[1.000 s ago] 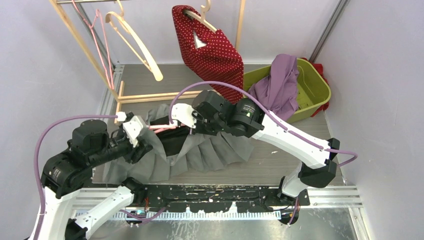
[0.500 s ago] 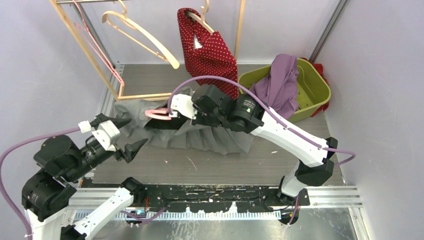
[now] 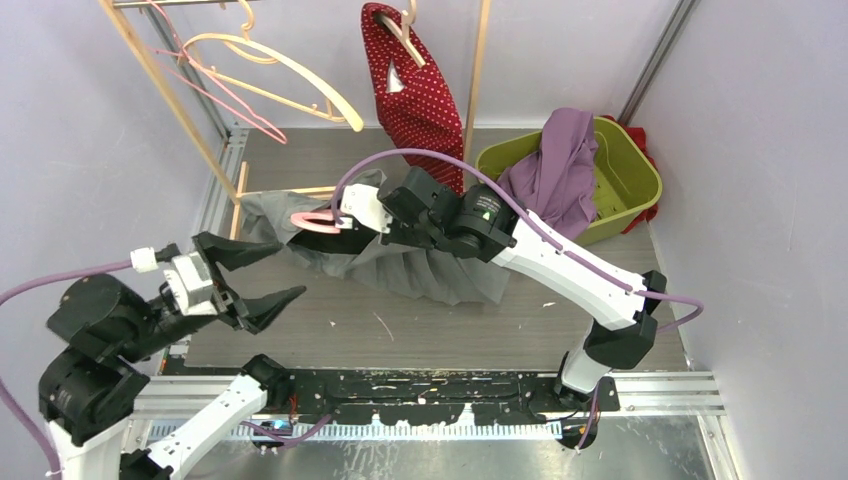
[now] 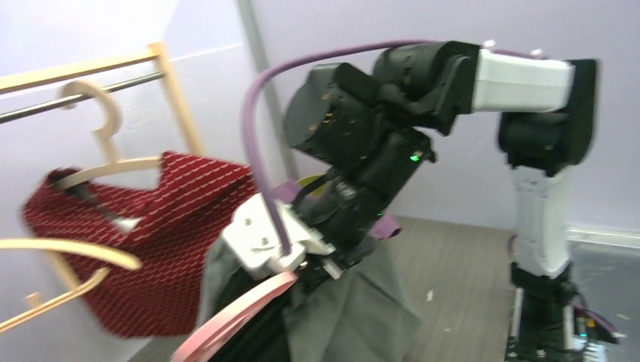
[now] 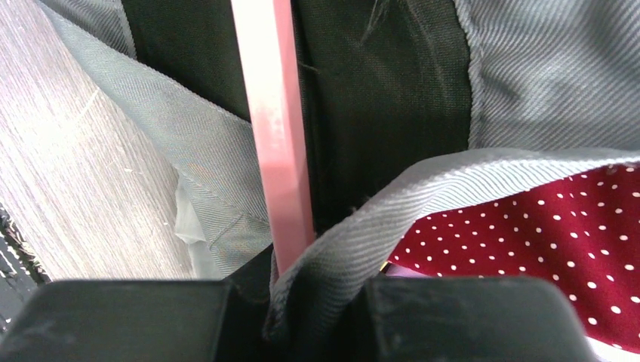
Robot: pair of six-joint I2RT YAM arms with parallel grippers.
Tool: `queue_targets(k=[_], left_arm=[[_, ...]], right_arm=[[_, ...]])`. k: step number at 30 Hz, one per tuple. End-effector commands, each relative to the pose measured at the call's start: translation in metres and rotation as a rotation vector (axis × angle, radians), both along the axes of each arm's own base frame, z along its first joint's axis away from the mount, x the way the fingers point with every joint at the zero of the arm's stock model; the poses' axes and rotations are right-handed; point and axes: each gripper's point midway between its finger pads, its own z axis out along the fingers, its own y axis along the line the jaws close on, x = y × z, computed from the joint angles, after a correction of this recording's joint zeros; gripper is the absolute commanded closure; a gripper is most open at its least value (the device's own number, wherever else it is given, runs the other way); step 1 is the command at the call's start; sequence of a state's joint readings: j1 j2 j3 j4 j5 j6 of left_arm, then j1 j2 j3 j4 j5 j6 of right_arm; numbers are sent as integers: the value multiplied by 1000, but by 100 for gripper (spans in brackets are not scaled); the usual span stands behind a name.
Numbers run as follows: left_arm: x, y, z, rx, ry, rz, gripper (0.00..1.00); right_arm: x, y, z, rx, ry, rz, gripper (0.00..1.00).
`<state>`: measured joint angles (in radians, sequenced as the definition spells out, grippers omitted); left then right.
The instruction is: Remove the skirt from the hanger
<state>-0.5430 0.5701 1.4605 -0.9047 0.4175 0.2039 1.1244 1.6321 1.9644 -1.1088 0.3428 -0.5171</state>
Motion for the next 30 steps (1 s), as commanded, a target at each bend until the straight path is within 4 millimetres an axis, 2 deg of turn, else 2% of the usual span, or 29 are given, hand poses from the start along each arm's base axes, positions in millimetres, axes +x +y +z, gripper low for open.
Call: queue_targets(k=[1, 5, 8, 13, 17, 21, 24, 30], left_arm=[[-3, -42, -10, -54, 96, -213, 35], [1, -52, -17, -71, 137, -252, 36], [16, -51, -23, -50, 117, -196, 35], [50, -33, -22, -31, 30, -4, 35], [62, -10, -13, -26, -51, 138, 37], [76, 9, -25, 48, -102, 252, 36], [93, 13, -39, 111, -110, 308, 36], [124, 9, -51, 107, -132, 378, 37]], right_arm=[[3, 5, 50, 165, -79, -15, 100], [3, 3, 51, 164, -83, -21, 100], [2, 0, 57, 173, -91, -27, 100], [1, -5, 59, 179, -87, -39, 100], [1, -6, 58, 169, -87, -41, 100], [1, -7, 60, 169, -84, -46, 100], [-1, -7, 62, 174, -76, -43, 100], [-8, -3, 63, 197, -31, -25, 100]])
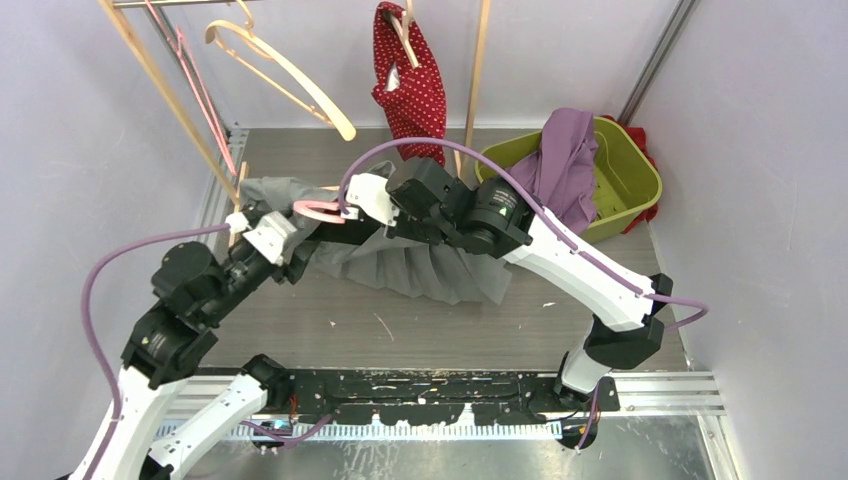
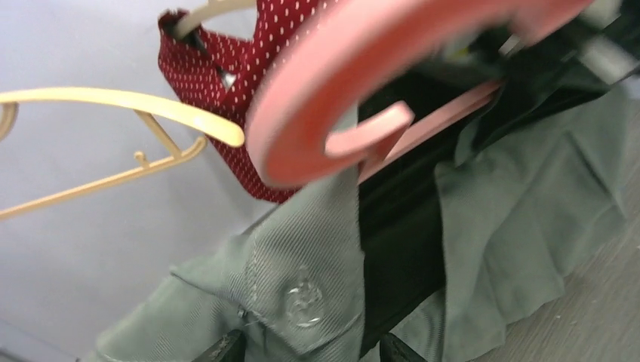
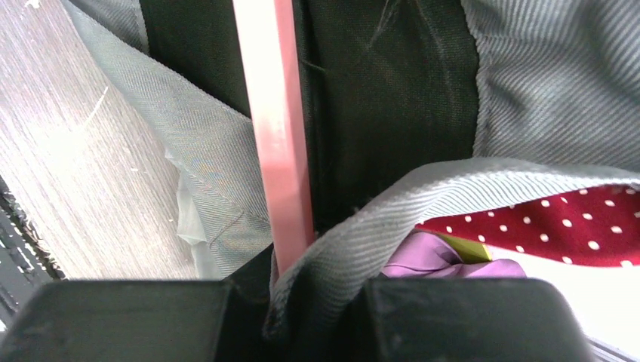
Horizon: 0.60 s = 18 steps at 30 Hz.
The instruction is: Remove the skirt from the hanger
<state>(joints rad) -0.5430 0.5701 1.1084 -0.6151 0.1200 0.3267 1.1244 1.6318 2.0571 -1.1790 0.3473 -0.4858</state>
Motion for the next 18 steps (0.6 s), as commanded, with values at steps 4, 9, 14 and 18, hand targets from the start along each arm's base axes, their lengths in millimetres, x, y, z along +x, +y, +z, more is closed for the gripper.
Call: queue_targets(k=[4, 9, 14, 18], left_arm=[[40, 7, 26, -13, -159, 138, 65], [45, 17, 63, -48, -211, 202, 93], [48, 39, 108, -92, -310, 319, 100], [52, 41, 131, -49, -390, 337, 100]], right_arm=[[-6, 4, 38, 151, -22, -4, 100], [-10, 9, 36, 167, 1, 20, 100], [-13, 10, 29, 148, 28, 28, 100], [-17, 11, 24, 139, 55, 33, 100]])
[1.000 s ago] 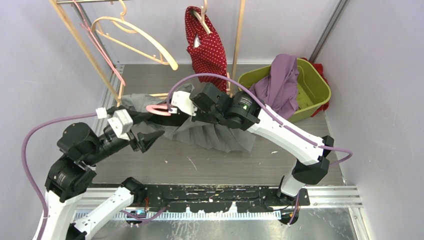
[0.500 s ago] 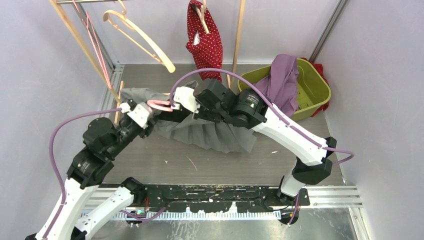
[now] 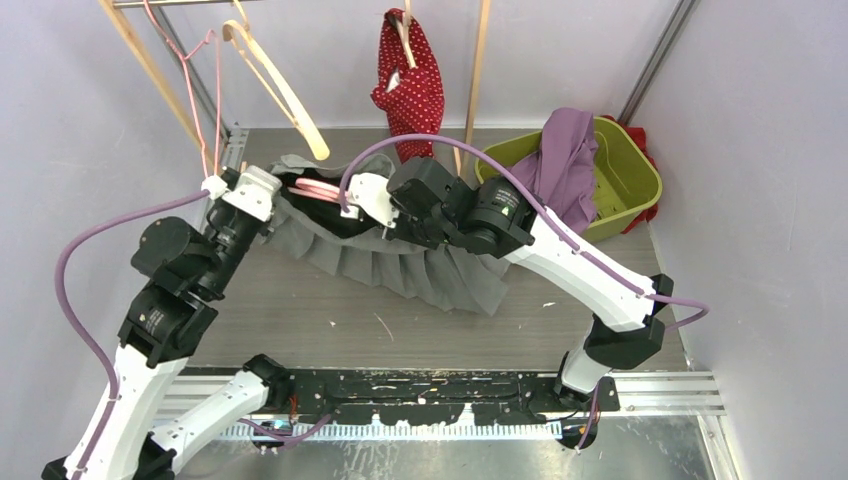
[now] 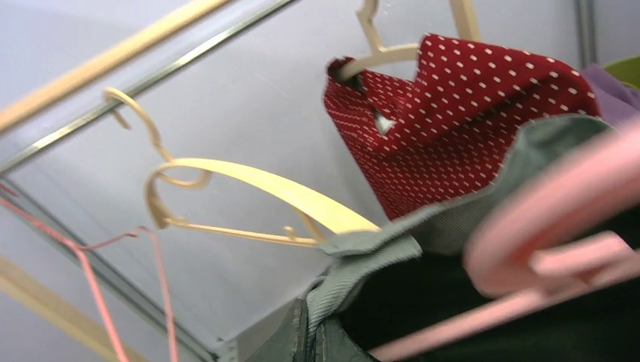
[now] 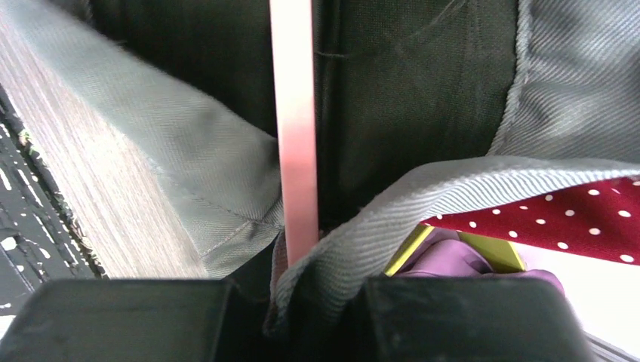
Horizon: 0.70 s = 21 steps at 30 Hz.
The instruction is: Remove the skirt from the hanger
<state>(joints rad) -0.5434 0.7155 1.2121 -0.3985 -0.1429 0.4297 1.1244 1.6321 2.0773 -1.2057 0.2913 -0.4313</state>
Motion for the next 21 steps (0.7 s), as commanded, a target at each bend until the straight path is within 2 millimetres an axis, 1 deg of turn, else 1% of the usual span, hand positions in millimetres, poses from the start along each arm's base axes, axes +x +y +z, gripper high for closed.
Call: queue_targets(k=[1, 3, 5, 6, 8, 10, 12, 13, 14, 18, 21], left_arm=[[4, 13, 63, -8, -195, 79, 100], [16, 11, 60, 23, -190, 104, 100], [31, 7, 51, 37, -181, 123, 100], [39, 2, 45, 44, -171, 123, 98], [51, -8, 25, 73, -129, 104, 94], [54, -15, 7, 91, -81, 76, 88], [48, -16, 0, 93, -51, 54, 73], [43, -15, 1, 90, -51, 42, 65], [37, -14, 4, 89, -55, 27, 61], [2, -11, 21, 110, -83, -60, 51], [-30, -8, 36, 83, -102, -136, 49]], right_arm=[[-7, 8, 24, 98, -4, 27, 100], [-9, 9, 23, 99, 9, 32, 100], [-12, 9, 22, 92, 23, 39, 100], [-13, 9, 21, 89, 26, 40, 100], [-14, 8, 22, 88, 26, 42, 100], [-13, 6, 24, 91, 18, 38, 100], [-13, 4, 26, 93, 11, 32, 100], [-13, 3, 27, 95, 7, 31, 100], [-13, 2, 27, 93, 5, 27, 100], [-11, -1, 28, 89, -4, 18, 100], [-10, -2, 28, 81, -13, 16, 100]])
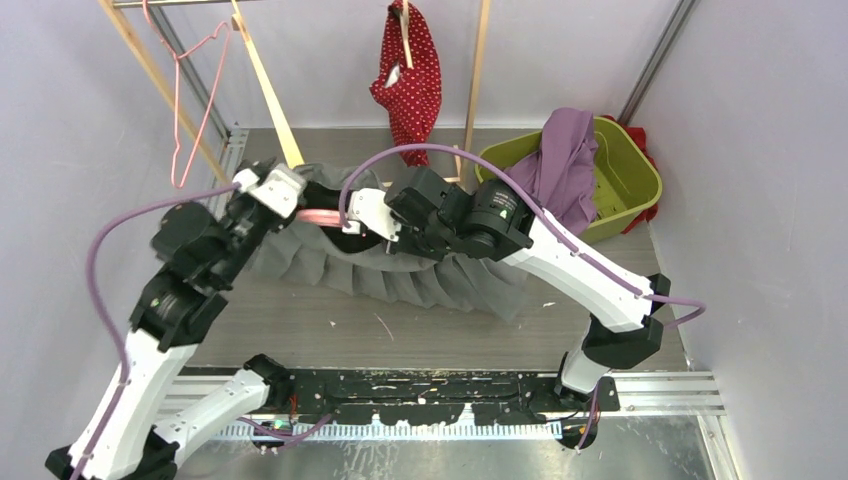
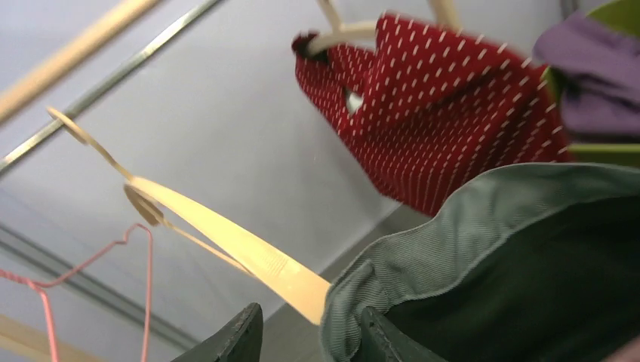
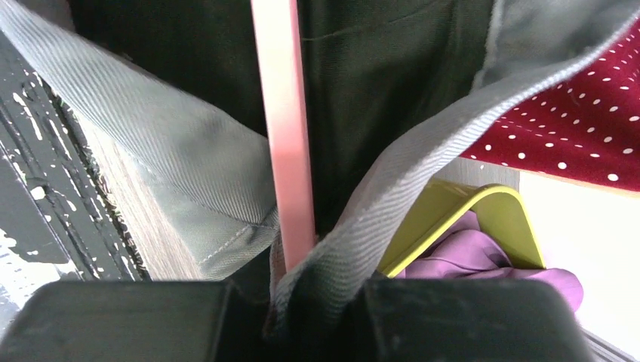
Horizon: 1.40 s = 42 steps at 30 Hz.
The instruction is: Remove the skirt from the hanger
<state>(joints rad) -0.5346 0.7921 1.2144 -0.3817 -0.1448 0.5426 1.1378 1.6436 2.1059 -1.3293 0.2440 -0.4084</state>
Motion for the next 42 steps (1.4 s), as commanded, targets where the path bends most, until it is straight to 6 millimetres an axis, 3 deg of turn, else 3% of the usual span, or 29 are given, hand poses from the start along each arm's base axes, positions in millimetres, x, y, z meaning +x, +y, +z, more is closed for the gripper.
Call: queue_targets(k=[1, 7, 11, 17, 23, 26, 36, 42], left_arm=[[-63, 0, 54, -69, -102, -180, 49], [-128, 4, 76, -156, -93, -338, 50], [-145, -7, 65, -154, -37, -439, 52], [-150, -37, 50, -146, 77, -591, 55], [-140, -59, 15, -80, 226, -663, 57], [-138, -69, 14, -83, 262, -709, 57], [-127, -85, 4, -112, 317, -747, 57], [-114, -89, -20, -101, 382, -715, 57]], right_arm=[[11, 8, 42, 149, -104, -19, 100], [12, 9, 45, 156, -112, -20, 100], [10, 12, 47, 166, -102, -11, 100], [9, 11, 48, 170, -103, -12, 100], [7, 11, 48, 181, -92, -18, 100], [6, 8, 45, 171, -94, -21, 100], [2, -2, 45, 171, -98, -27, 100], [1, -11, 56, 195, -119, -36, 100]])
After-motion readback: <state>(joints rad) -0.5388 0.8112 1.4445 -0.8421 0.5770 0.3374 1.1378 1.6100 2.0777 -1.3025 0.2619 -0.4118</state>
